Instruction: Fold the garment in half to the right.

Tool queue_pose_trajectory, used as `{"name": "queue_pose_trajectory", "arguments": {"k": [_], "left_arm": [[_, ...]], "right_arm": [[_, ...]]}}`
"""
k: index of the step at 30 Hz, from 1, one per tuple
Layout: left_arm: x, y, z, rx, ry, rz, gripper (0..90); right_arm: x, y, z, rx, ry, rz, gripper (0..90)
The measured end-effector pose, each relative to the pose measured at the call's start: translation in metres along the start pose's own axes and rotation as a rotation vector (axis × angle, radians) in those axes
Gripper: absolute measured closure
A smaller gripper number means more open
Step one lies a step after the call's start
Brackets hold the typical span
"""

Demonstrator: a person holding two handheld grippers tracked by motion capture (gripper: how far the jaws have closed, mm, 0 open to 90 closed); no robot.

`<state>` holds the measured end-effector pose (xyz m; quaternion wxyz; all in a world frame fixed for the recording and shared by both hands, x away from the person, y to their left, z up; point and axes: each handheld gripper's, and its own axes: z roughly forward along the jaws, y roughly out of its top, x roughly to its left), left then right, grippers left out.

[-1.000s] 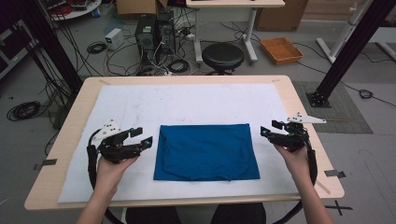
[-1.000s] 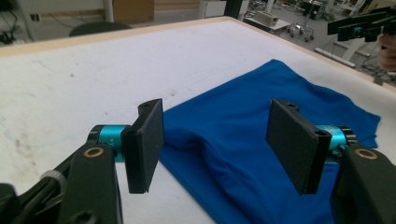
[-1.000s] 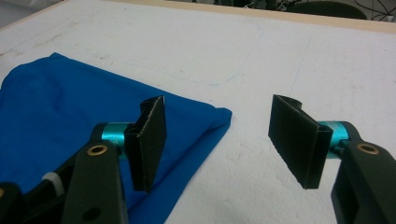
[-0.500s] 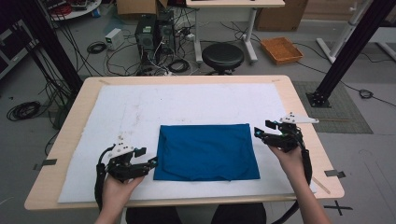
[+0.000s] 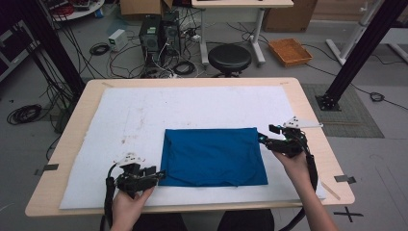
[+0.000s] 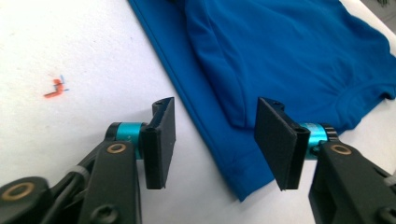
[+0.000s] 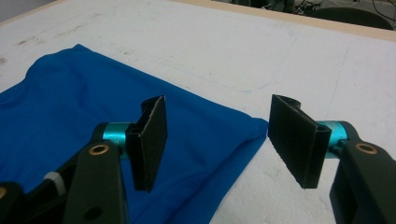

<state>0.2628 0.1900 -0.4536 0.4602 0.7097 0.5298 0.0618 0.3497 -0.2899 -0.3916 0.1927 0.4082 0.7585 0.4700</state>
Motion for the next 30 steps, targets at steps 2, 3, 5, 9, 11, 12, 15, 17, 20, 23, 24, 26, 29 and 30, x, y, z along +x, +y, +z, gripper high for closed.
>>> {"name": "queue_pose_trajectory", "arguments": {"k": [2,3,5,9,11,12,15,17,20,23,24,26,29,30], "left_arm": [[-0.003,0.001,0.003,-0.001,-0.002,-0.011,51.6],[-0.005,0.001,0.005,-0.002,0.0,-0.015,51.6],[-0.008,0.001,0.008,-0.002,0.003,-0.015,52.8],[-0.014,0.002,0.014,0.003,0.017,-0.008,59.0],[-0.017,0.003,0.016,0.005,0.041,0.006,64.4],[-0.017,0.003,0.016,0.003,0.046,0.008,67.6],[-0.017,0.003,0.017,0.002,0.061,0.003,74.0],[-0.018,0.003,0.018,0.003,0.064,0.007,75.7],[-0.02,0.003,0.019,0.0,0.069,0.018,79.1],[-0.022,0.004,0.02,0.005,0.074,0.038,81.4],[-0.022,0.004,0.02,0.004,0.076,0.04,81.6],[-0.022,0.004,0.02,0.004,0.079,0.043,82.0],[-0.023,0.004,0.02,0.006,0.086,0.051,82.4],[-0.024,0.004,0.02,0.002,0.089,0.054,82.7]], "right_arm": [[0.002,0.001,0.001,0.0,0.004,-0.005,37.7],[0.003,0.001,0.002,0.0,0.006,-0.006,37.7],[0.007,0.003,0.004,-0.001,0.013,-0.013,37.7],[0.019,0.011,0.011,-0.003,0.038,-0.037,37.9],[0.027,0.015,0.016,0.0,0.053,-0.053,38.2],[0.032,0.018,0.02,0.002,0.061,-0.064,38.4],[0.044,0.025,0.029,0.003,0.088,-0.078,41.0],[0.051,0.03,0.038,0.005,0.106,-0.086,42.4],[0.063,0.037,0.054,0.011,0.131,-0.087,44.5],[0.074,0.045,0.071,0.022,0.154,-0.083,45.3],[0.078,0.048,0.077,0.024,0.165,-0.076,45.6],[0.085,0.053,0.088,0.03,0.178,-0.065,46.9],[0.097,0.062,0.109,0.04,0.197,-0.046,48.5],[0.1,0.064,0.114,0.048,0.199,-0.045,48.8]]}}
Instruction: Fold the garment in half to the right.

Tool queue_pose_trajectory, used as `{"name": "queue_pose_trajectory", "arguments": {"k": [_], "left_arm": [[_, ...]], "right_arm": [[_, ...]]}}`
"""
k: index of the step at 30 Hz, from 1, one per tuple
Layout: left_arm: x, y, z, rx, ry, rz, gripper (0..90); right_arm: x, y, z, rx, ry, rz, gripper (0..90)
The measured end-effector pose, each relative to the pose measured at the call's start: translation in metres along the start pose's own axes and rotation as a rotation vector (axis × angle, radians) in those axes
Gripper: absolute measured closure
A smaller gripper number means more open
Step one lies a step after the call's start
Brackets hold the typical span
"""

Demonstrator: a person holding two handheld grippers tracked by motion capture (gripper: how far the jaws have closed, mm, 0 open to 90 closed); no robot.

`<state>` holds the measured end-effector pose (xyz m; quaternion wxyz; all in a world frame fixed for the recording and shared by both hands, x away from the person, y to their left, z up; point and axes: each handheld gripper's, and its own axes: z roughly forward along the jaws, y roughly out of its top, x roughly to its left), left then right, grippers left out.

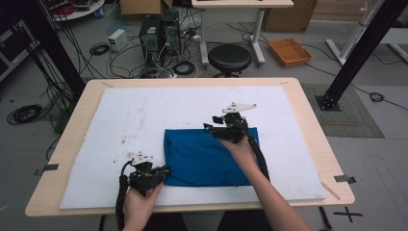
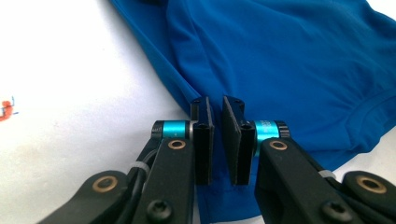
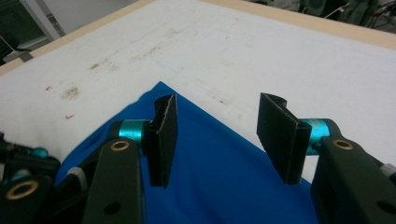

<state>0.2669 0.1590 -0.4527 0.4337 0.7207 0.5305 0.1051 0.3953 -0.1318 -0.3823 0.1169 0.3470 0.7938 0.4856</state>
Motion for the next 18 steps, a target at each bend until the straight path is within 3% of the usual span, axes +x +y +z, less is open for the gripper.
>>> {"name": "queue_pose_trajectory", "arguments": {"k": [8,12,18], "left_arm": [[0.001,-0.001,-0.001,-0.001,-0.005,-0.002,83.3],[0.002,-0.001,-0.002,0.0,-0.014,-0.007,83.3],[0.002,-0.002,-0.002,-0.001,-0.015,-0.003,83.3]], "right_arm": [[0.021,0.02,0.068,0.097,0.029,-0.013,55.1],[0.032,0.026,0.104,0.154,0.017,-0.018,57.5],[0.051,0.033,0.142,0.22,-0.004,-0.039,63.8]]}}
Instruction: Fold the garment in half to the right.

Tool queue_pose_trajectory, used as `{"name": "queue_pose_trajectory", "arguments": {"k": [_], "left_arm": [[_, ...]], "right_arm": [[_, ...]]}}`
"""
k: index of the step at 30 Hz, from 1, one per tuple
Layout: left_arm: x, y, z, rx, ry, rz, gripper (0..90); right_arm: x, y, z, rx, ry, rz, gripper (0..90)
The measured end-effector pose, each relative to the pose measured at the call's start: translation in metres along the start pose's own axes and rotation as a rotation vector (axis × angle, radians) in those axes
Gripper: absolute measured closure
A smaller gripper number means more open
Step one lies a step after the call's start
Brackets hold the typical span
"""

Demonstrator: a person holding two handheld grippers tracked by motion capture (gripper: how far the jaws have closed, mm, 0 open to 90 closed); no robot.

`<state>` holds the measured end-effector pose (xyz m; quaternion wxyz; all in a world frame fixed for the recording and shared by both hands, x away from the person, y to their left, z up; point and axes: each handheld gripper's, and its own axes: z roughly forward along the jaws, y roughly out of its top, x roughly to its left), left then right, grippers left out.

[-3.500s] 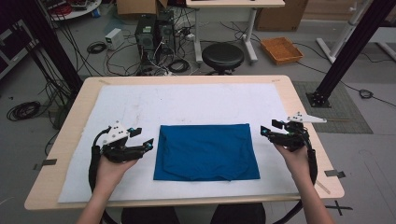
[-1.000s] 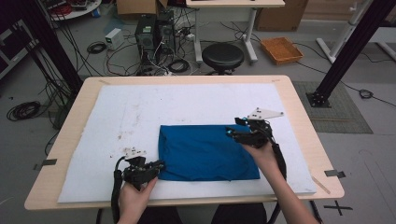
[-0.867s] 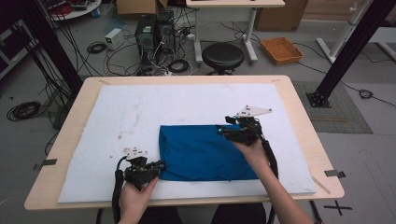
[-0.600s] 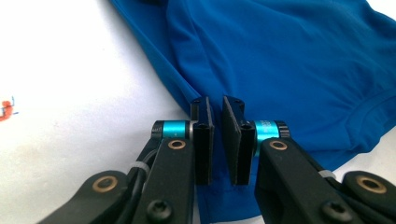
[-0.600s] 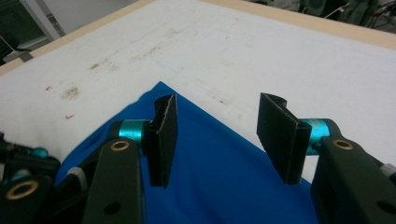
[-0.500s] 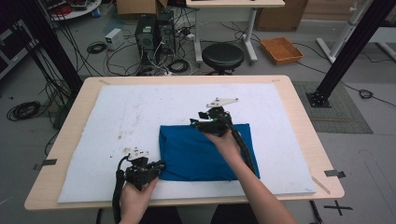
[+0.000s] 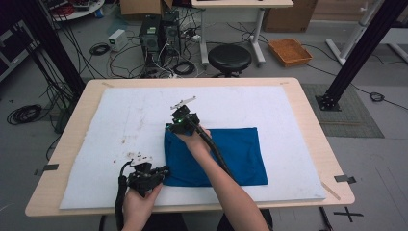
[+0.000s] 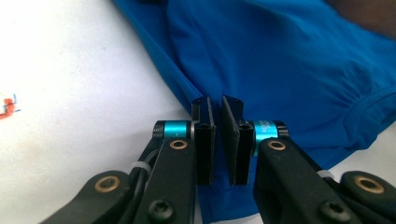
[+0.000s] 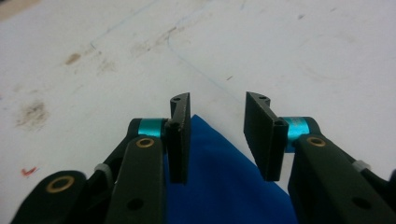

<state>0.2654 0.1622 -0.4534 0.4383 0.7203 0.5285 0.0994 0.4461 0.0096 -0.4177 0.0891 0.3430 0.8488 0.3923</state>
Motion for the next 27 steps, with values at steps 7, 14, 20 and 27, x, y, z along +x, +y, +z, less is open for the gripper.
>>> {"name": "queue_pose_trajectory", "arguments": {"k": [7,14,20,27], "left_arm": [[0.001,0.0,0.0,-0.001,-0.011,-0.002,83.2],[0.002,0.0,0.0,0.002,-0.014,0.0,83.0],[-0.001,0.001,-0.002,-0.002,-0.016,0.014,84.7],[-0.019,0.011,-0.012,-0.057,-0.072,0.083,85.5]], "right_arm": [[0.012,0.006,0.027,0.062,-0.033,-0.038,69.0],[0.015,0.006,0.038,0.115,-0.041,-0.12,87.5],[0.013,0.013,0.02,0.057,-0.026,-0.124,88.1],[-0.007,0.018,-0.022,-0.033,0.065,-0.051,88.0]]}}
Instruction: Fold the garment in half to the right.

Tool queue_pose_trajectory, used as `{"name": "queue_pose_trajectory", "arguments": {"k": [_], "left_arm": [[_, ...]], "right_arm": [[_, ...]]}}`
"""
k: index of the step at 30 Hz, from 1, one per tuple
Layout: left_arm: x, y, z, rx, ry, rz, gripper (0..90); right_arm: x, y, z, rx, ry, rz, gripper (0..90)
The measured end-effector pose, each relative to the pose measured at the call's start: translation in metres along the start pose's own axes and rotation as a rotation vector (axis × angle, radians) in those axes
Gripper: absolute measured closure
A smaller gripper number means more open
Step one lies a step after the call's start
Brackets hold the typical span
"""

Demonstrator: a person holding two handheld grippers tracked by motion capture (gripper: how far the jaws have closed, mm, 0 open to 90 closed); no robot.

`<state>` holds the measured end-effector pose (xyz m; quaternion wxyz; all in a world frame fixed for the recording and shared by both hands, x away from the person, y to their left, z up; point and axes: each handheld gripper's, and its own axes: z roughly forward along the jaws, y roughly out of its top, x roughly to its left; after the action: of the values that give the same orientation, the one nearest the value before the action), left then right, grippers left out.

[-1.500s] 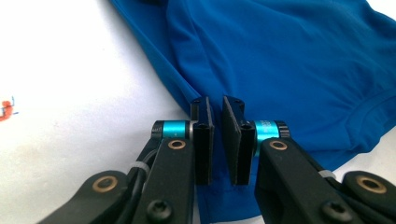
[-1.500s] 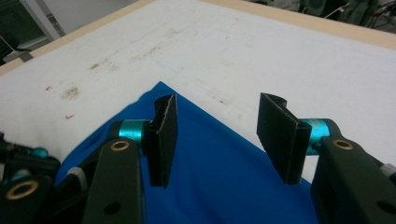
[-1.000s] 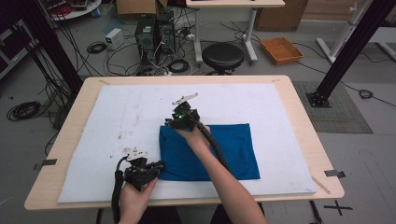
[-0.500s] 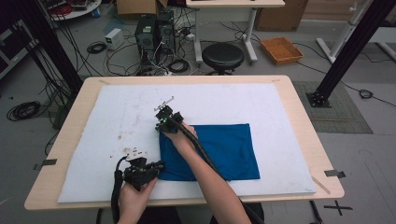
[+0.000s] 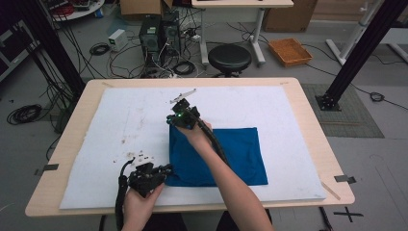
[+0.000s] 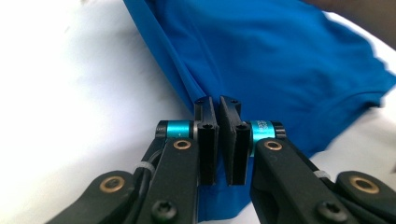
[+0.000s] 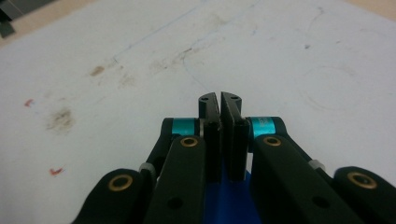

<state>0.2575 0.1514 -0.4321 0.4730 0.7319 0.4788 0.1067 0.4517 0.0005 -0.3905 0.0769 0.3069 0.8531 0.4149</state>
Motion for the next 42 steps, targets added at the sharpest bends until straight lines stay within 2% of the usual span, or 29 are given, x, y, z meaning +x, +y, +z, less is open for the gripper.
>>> {"name": "queue_pose_trajectory", "arguments": {"k": [4,7,9,14,20,23,26,31,38,42], "left_arm": [[-0.02,0.013,0.0,-0.021,-0.055,0.033,85.6],[-0.035,0.023,0.005,-0.024,-0.099,0.055,85.6],[-0.046,0.03,0.011,-0.022,-0.138,0.054,85.6],[-0.072,0.041,0.039,-0.001,-0.209,0.071,85.8],[-0.102,0.047,0.079,0.029,-0.259,0.097,85.8],[-0.114,0.049,0.099,0.051,-0.288,0.091,85.8],[-0.126,0.051,0.115,0.07,-0.304,0.102,85.9],[-0.144,0.054,0.138,0.097,-0.311,0.119,85.9],[-0.157,0.053,0.157,0.115,-0.331,0.129,85.9],[-0.161,0.052,0.163,0.104,-0.351,0.128,85.1]], "right_arm": [[-0.013,-0.002,-0.029,-0.039,0.04,0.038,88.1],[-0.023,-0.006,-0.051,-0.055,0.042,0.035,88.2],[-0.031,-0.01,-0.065,-0.063,0.036,0.035,88.2],[-0.057,-0.026,-0.103,-0.06,0.01,0.051,88.2],[-0.087,-0.053,-0.132,-0.042,-0.038,0.084,88.3],[-0.102,-0.066,-0.142,-0.028,-0.063,0.101,88.3],[-0.113,-0.077,-0.149,-0.001,-0.087,0.108,88.3],[-0.127,-0.092,-0.158,0.028,-0.128,0.116,88.3],[-0.138,-0.107,-0.164,0.085,-0.197,0.106,88.3],[-0.142,-0.115,-0.167,0.089,-0.224,0.116,88.1]]}}
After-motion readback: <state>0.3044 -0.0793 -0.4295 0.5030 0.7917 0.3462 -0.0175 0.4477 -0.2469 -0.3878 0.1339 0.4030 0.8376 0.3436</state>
